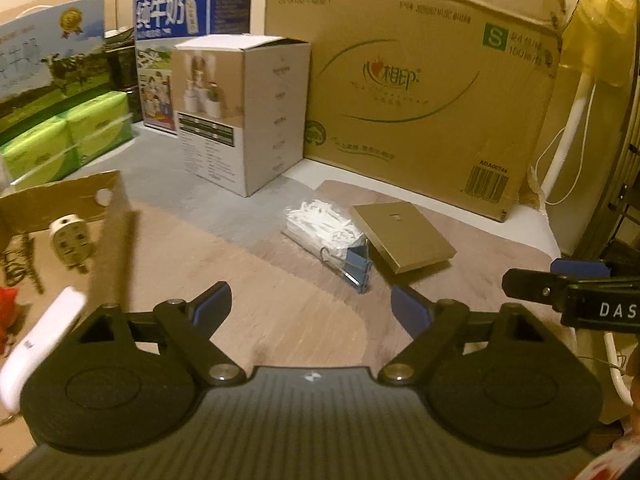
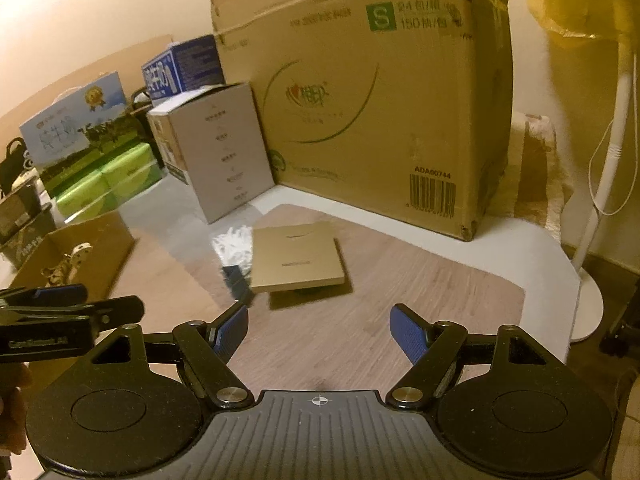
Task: Organize rigid objects
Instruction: 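Move both tools back toward the blue binder clip and gold box, then grasp the blue binder clip with the left tool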
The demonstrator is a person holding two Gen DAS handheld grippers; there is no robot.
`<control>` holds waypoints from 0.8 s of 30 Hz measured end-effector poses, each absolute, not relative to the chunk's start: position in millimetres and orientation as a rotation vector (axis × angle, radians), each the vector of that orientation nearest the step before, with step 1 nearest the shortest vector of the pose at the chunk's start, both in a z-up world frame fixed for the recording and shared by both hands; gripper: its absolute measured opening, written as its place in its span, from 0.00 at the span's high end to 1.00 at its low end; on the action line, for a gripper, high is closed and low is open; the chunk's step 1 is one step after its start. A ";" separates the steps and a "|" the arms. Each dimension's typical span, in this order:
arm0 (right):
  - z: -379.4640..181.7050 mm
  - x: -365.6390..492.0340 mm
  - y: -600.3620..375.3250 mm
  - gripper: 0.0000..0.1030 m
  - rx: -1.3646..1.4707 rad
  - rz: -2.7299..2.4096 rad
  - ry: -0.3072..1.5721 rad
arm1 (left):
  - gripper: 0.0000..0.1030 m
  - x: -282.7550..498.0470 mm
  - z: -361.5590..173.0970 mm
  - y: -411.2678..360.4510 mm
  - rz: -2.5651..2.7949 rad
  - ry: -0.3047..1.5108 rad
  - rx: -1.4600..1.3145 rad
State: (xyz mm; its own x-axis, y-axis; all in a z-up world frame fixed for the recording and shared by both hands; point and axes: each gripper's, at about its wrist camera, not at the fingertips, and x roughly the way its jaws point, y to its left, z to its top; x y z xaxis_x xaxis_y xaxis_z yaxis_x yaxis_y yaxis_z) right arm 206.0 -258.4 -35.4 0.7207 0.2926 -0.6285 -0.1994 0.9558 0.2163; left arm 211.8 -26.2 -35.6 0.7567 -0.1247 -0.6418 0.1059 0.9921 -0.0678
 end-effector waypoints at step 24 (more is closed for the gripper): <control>-70.1 269.8 -267.9 0.25 0.115 0.303 0.751 | 0.87 278.0 -92.3 -68.3 -0.216 0.713 0.027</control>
State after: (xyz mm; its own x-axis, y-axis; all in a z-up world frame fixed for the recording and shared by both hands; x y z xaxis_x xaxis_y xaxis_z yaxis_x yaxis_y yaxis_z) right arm 269.8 -267.9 -70.1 0.6899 0.3115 -0.6535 -0.2299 0.9502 0.2103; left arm 278.0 -68.3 -92.3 0.7349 -0.1877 -0.6517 0.2058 0.9773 -0.0494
